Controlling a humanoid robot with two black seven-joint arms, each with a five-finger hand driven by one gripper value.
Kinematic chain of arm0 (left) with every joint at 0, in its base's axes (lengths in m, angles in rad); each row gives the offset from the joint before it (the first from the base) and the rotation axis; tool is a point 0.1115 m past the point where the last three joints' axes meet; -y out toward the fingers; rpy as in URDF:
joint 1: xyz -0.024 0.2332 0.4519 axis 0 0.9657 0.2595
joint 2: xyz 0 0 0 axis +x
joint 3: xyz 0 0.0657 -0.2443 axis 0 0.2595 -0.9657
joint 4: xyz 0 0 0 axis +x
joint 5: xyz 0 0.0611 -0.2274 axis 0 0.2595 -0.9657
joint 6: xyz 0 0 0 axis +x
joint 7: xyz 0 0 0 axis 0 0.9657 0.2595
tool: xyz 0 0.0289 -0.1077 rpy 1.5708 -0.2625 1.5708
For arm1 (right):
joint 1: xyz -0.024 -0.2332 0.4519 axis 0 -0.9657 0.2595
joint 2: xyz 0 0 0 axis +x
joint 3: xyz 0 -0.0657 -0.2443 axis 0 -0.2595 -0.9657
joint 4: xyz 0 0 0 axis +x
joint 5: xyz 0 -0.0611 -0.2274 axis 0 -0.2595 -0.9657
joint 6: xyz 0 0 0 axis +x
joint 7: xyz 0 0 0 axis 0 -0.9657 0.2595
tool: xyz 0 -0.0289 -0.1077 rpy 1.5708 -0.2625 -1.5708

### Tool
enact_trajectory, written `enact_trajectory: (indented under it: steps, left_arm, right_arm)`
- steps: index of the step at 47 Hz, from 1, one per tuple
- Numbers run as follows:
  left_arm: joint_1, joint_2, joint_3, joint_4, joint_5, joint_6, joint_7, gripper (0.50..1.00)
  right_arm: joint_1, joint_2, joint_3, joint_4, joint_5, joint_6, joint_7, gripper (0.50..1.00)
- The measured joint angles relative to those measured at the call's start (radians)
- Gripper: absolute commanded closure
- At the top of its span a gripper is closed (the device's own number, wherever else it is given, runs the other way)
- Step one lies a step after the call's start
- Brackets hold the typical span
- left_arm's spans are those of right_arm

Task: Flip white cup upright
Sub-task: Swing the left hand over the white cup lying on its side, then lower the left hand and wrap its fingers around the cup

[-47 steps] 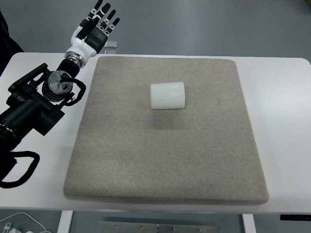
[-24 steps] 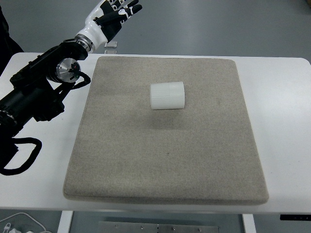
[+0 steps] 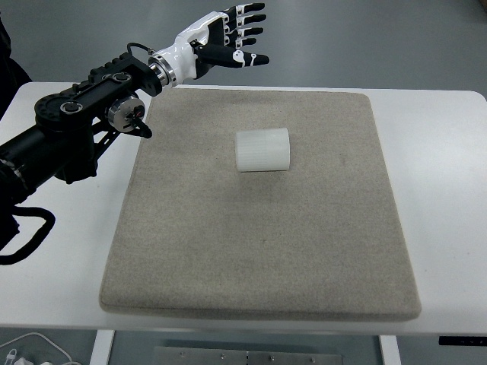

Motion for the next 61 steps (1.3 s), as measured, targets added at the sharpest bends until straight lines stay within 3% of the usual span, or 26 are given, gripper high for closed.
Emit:
enact_trajectory:
  steps: [16, 31, 35, 61]
  left_arm:
    - [-0.07, 0.03, 0.105, -0.147, 0.271, 0.027, 0.136, 0.5]
    - [-0.122, 0.091, 0.118, -0.327, 0.337, 0.008, 0.445, 0.5]
    - [-0.126, 0.092, 0.139, -0.351, 0.337, 0.005, 0.493, 0.5]
    - [-0.143, 0.076, 0.25, -0.343, 0.431, 0.037, 0.524, 0.5]
  right_arm:
    - [0.0, 0.0, 0.0, 0.0, 0.0, 0.0, 0.0, 0.57]
    - [0.0, 0.0, 0.0, 0.0, 0.0, 0.0, 0.0, 0.57]
    - [0.0, 0.0, 0.0, 0.0, 0.0, 0.0, 0.0, 0.57]
    - [0.0, 0.0, 0.0, 0.0, 0.0, 0.0, 0.0, 0.57]
